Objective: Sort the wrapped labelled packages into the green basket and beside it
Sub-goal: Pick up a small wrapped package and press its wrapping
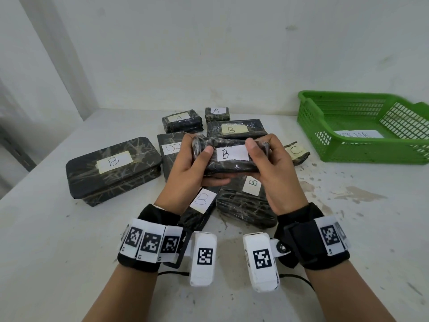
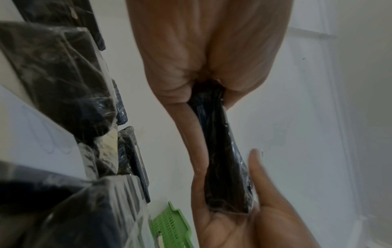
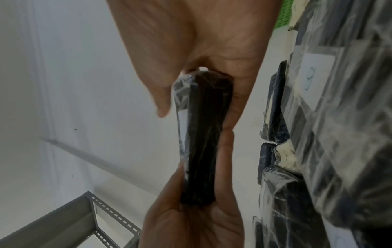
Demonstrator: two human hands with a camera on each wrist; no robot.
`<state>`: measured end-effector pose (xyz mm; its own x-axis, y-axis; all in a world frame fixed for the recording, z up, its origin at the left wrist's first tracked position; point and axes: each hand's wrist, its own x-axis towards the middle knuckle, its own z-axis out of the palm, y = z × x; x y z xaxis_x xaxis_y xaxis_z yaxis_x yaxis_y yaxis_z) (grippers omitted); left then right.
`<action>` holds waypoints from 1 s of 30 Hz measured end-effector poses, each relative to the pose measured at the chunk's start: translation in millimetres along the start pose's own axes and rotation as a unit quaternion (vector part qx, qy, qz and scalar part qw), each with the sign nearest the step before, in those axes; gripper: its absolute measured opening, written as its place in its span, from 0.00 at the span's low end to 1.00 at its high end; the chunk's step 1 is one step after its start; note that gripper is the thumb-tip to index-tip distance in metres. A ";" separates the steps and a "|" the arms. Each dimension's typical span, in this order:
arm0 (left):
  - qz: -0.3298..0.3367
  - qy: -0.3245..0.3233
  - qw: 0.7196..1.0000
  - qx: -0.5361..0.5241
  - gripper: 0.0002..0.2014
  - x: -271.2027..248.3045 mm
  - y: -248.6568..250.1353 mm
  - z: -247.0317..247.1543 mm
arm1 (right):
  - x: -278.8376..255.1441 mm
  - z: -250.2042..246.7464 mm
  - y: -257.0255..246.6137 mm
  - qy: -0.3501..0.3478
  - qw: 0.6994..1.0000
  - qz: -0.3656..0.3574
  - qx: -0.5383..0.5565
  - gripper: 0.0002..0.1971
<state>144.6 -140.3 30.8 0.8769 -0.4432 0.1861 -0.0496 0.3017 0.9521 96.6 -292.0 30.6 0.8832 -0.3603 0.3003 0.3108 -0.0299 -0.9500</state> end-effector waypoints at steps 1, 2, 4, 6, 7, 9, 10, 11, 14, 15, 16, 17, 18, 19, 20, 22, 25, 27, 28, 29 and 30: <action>-0.001 -0.006 1.000 -0.004 0.05 -1.0 1.3 1.0 | 1.0 -1.9 2.3 0.006 1.000 -0.011 -0.007 0.26; -0.008 -0.010 1.000 -0.012 0.06 -2.0 3.1 2.5 | 2.3 -4.2 4.7 0.010 1.000 -0.023 -0.009 0.27; -0.026 -0.019 0.999 -0.027 0.11 -3.4 5.0 4.6 | 3.2 -7.0 7.1 0.014 0.999 -0.041 -0.016 0.25; -0.033 -0.014 0.999 -0.028 0.07 -3.3 3.8 5.1 | 3.6 -6.8 8.4 0.020 0.998 -0.052 -0.022 0.21; -0.034 -0.008 0.999 -0.025 0.02 -2.8 2.9 4.7 | 3.2 -5.7 8.1 0.020 0.998 -0.053 -0.020 0.19; -0.034 0.001 0.999 -0.014 0.03 -2.1 0.9 4.3 | 2.7 -3.8 7.5 0.018 0.999 -0.032 -0.008 0.21; -0.033 -0.002 0.999 -0.007 0.04 -1.9 0.4 4.7 | 2.5 -3.5 7.6 0.018 1.000 -0.021 0.000 0.23; -0.032 -0.004 0.999 0.000 0.03 -2.2 0.4 5.1 | 2.5 -3.6 8.7 0.019 1.000 -0.018 0.006 0.24; -0.034 -0.012 0.999 0.007 0.05 -3.3 3.0 5.8 | 2.4 -6.6 13.0 0.041 0.998 -0.055 -0.014 0.22; -0.035 -0.015 0.999 0.007 0.08 -3.0 3.8 6.1 | 2.1 -6.9 14.0 0.047 0.996 -0.065 -0.024 0.22; -0.034 -0.015 0.999 0.010 0.10 -2.6 4.0 6.3 | 1.6 -6.7 14.3 0.052 0.996 -0.071 -0.033 0.22; -0.032 -0.010 0.999 0.014 0.08 -2.3 3.6 5.9 | 1.2 -6.3 14.6 0.053 0.995 -0.072 -0.039 0.21; -0.028 -0.001 0.999 0.022 0.07 -2.1 2.9 5.3 | 0.7 -5.2 14.6 0.054 0.995 -0.071 -0.044 0.21; -0.023 0.008 0.999 0.031 0.07 -1.7 1.7 4.3 | 0.9 -3.8 14.9 0.053 0.995 -0.067 -0.046 0.20; -0.020 0.013 0.999 0.037 0.07 -1.4 0.7 3.7 | 1.0 -2.6 14.5 0.050 0.996 -0.059 -0.043 0.19; -0.017 0.017 0.999 0.039 0.07 -1.2 -0.3 4.7 | 0.9 -2.1 13.6 0.039 0.998 -0.045 -0.028 0.20; -0.019 0.010 0.999 0.037 0.09 -2.3 1.7 7.1 | 1.5 -5.0 13.4 0.021 0.999 -0.036 -0.025 0.23; -0.023 0.001 0.999 0.049 0.12 -2.8 1.6 7.7 | 2.7 -6.3 15.8 0.038 0.997 -0.046 -0.048 0.23; -0.026 0.000 0.998 0.049 0.11 -2.8 0.9 8.3 | 2.9 -6.4 16.6 0.046 0.996 -0.053 -0.055 0.23; -0.028 0.002 0.999 0.045 0.09 -2.6 0.1 8.6 | 2.9 -6.2 16.6 0.048 0.996 -0.056 -0.059 0.24; -0.029 0.004 0.999 0.040 0.07 -2.7 -0.8 9.2 | 3.0 -6.7 15.7 0.048 0.996 -0.055 -0.059 0.23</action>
<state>137.8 -147.1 31.8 0.8830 -0.4513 0.1287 -0.0361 0.2081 0.9774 101.7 -299.7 16.1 0.8068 -0.4361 0.3985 0.3550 -0.1812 -0.9171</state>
